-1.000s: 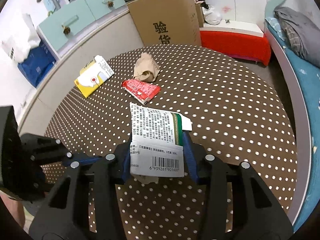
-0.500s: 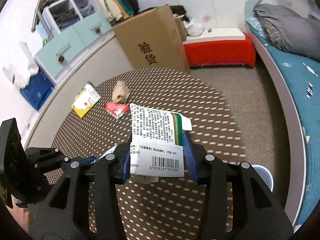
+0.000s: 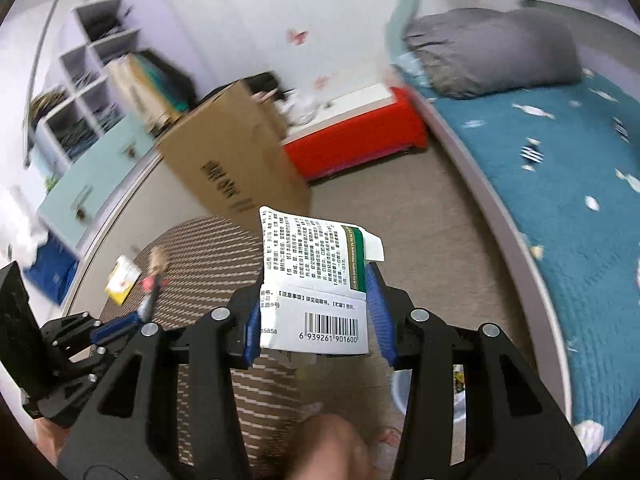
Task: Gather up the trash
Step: 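Drop the medicine box into the white bin while the left tool drops the blue tube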
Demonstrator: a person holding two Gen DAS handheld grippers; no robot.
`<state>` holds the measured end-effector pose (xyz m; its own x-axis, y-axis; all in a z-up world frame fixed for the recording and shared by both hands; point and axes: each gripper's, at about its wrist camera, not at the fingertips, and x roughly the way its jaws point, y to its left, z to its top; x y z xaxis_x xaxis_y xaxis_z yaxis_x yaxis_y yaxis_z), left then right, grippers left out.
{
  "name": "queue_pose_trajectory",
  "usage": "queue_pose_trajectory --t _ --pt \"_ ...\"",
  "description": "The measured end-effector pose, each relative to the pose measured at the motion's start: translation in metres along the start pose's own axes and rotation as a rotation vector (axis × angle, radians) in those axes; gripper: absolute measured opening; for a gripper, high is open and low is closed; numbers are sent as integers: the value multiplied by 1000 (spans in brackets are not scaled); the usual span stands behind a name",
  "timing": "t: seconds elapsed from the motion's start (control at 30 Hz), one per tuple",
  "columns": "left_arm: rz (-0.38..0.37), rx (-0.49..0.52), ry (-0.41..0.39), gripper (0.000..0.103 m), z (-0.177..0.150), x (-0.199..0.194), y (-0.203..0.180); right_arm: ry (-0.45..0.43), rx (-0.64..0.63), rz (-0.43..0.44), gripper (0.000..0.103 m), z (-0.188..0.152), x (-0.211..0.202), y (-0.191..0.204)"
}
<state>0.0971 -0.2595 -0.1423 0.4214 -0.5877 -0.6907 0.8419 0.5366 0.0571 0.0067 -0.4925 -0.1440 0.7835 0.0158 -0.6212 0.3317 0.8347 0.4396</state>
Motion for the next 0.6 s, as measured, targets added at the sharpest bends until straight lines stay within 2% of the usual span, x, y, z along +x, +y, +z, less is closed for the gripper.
queue_pose_trajectory --t 0.13,0.23,0.3,0.6 --pt "-57 -13 -6 11 21 20 -34 -10 72 -57 44 -6 -7 -46" --pt "-106 -19 32 11 30 49 -59 7 132 -90 44 -18 -2 -80" --pt "-148 -38 94 11 33 79 -76 33 174 -110 44 -28 9 -103" --pt "-204 -78 310 11 23 169 -120 143 338 -142 44 -73 59 -172"
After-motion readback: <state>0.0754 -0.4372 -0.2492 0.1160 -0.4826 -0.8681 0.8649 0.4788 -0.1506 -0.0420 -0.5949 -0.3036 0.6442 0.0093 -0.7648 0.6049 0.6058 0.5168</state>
